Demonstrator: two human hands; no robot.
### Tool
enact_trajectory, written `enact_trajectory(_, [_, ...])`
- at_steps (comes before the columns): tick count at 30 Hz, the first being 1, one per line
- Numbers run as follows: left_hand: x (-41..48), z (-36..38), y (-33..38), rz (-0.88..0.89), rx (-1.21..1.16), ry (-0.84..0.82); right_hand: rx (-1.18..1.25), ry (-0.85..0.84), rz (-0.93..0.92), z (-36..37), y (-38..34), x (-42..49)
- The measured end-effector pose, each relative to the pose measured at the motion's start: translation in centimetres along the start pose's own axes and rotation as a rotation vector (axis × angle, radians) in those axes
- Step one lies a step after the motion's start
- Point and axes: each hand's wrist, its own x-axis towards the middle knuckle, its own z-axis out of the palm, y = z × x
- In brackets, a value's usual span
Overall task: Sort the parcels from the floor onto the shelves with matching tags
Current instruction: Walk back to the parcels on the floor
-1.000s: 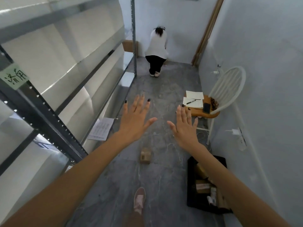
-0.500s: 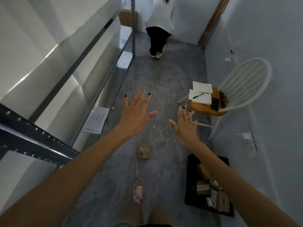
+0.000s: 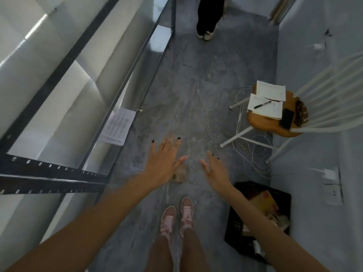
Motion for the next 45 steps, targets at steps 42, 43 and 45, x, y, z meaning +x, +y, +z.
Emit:
enact_trajectory(42, [25.4, 50.0, -10.9, -0.652, -0.835, -0.295, 0.764, -0.3, 0.751, 34.0, 22.4, 33.0])
enact_trajectory(43, [25.3, 47.2, -10.2, -0.657, -0.874, -0.25, 0.787, -0.275, 0.731, 31.8, 21.3, 32.3])
enact_trajectory(45, [25.0, 41.5, -8.7, -0.656, -0.958, -0.157, 0.836, -0.224, 0.688, 27.0, 18.6, 31.0])
